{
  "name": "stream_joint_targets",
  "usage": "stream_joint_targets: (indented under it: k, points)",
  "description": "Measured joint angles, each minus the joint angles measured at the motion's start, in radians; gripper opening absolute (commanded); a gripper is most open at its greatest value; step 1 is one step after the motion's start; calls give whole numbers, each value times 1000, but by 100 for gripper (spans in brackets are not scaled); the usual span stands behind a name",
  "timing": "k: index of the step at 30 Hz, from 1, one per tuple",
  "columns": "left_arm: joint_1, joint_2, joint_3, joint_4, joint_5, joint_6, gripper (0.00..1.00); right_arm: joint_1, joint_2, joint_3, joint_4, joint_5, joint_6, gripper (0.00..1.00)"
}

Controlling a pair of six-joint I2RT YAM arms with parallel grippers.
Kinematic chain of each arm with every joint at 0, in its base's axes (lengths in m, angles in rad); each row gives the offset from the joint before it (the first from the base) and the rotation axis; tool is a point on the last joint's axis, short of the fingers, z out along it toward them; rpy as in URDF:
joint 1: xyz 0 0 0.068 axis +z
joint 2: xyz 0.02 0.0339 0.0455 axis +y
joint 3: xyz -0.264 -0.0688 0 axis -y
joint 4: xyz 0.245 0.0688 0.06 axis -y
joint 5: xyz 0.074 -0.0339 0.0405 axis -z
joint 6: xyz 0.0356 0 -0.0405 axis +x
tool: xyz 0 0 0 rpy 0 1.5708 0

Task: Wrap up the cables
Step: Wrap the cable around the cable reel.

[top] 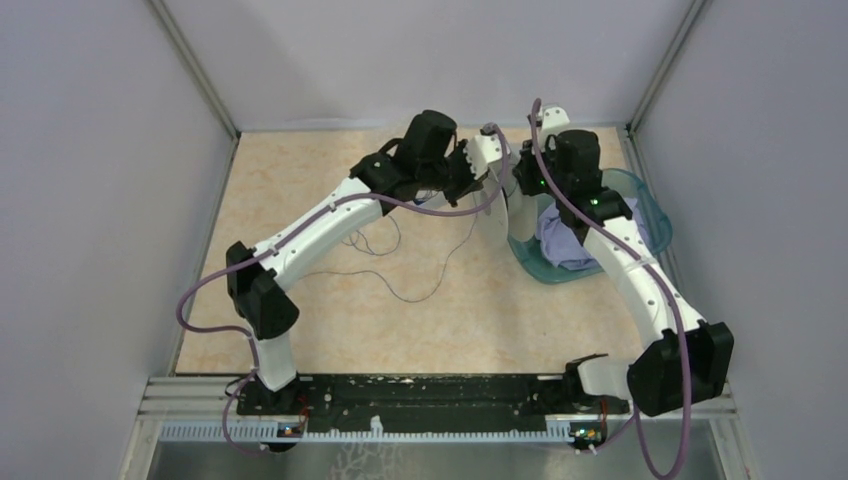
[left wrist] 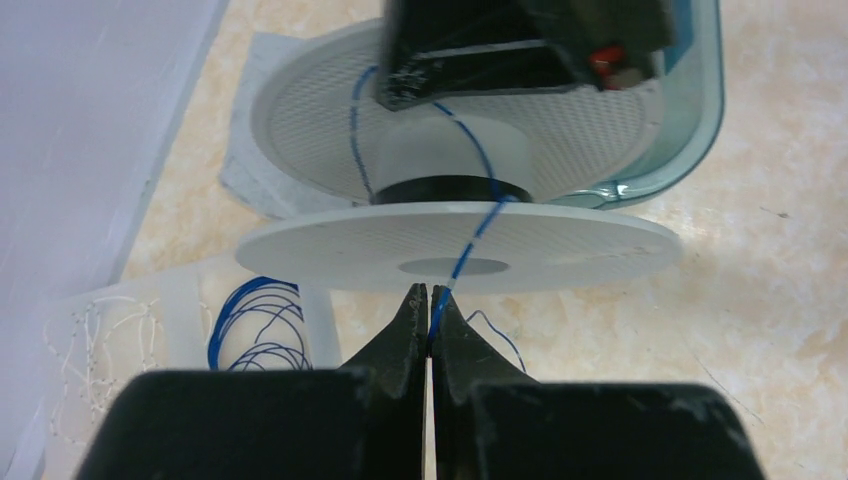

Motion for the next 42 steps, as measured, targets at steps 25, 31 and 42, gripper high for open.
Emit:
stream_joint_targets:
  k: [25, 31, 42]
  points:
    - [238, -3, -257, 117, 107, -145, 25, -7, -81, 32, -87, -277, -65, 0]
    - [261, -27, -379, 190, 151, -156, 42, -34, -53, 158, -121, -274, -16, 0]
    - [267, -111, -603, 382, 293, -216, 58, -69, -31, 271, -180, -241, 51, 0]
